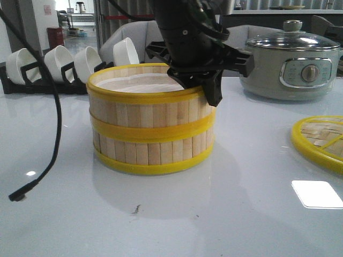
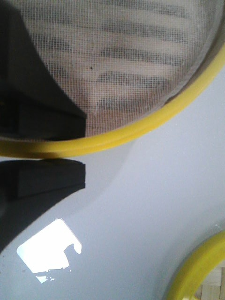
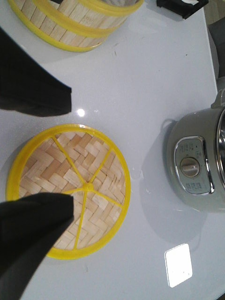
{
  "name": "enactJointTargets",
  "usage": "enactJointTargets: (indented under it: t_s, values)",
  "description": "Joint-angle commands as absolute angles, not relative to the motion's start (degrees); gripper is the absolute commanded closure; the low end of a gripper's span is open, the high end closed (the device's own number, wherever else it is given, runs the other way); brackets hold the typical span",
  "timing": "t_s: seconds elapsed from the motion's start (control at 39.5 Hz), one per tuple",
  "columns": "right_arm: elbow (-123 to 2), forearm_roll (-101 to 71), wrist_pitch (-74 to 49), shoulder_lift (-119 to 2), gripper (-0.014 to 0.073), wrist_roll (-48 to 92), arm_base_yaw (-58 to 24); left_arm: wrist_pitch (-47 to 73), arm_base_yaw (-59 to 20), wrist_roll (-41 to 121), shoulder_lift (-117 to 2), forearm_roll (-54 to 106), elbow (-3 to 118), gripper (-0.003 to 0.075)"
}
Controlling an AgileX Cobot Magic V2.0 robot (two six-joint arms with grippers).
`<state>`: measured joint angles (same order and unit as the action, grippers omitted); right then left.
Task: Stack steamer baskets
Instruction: 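Open the left gripper and withdraw it from the stacked basket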
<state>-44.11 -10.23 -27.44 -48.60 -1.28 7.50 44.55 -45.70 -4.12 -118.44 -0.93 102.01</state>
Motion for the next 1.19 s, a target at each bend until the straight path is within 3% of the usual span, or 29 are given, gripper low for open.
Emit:
enactJointTargets:
  t_s: [0.0,0.05,0.13,0.41,0.48,0.53,0.61,0.63,0.68,0.76,1.16]
  values:
    - [-46.32,-10.43,-23.36,-48.30,0.0114,-0.88,7.44,41.15,-45.73,-4.07,-114.64,-1.27,104.09,0.0318]
    - [-46.32,-10.43,-23.36,-48.30,0.0114,-0.88,7.44,41.04,-45.73,-4.07,-114.64,-1.33,104.09,0.0245]
    - [-46.32,-10.44,-23.36,-48.30,0.0114,-0.88,7.44,41.17,-45.73,-4.07,-114.64,-1.33,104.36,0.0202]
    - [-46.32,-10.45,-23.41,-48.30,0.0114,-0.88,7.44,45.88,-45.73,-4.62,-114.39,-1.91,111.42,0.0207]
    - [-46.32,-10.45,-23.41,-48.30,0.0114,-0.88,7.44,49.09,-45.73,-4.62,-114.39,-2.08,114.84,0.0271]
    - [-46.32,-10.45,-23.41,-48.30,0.0114,-0.88,7.44,51.05,-45.73,-4.39,-114.36,-2.93,117.15,0.0379]
    - [-46.32,-10.45,-23.41,-48.30,0.0114,-0.88,7.44,53.02,-45.73,-4.27,-113.96,-5.20,120.31,0.0618]
    - [-46.32,-10.45,-23.41,-48.30,0.0114,-0.88,7.44,53.36,-45.73,-4.27,-113.67,-5.95,121.00,0.0652]
    - [-46.32,-10.45,-23.41,-48.30,0.0114,-0.88,7.44,53.82,-45.62,-4.13,-112.76,-8.18,122.35,0.0599]
    - [-46.32,-10.45,-23.41,-48.30,0.0114,-0.88,7.44,54.55,-44.51,-4.13,-110.75,-9.25,123.41,0.0632]
    - [-46.32,-10.45,-23.66,-49.47,0.0114,-0.88,7.44,55.72,-28.19,-4.96,-95.72,-4.87,120.94,0.0632]
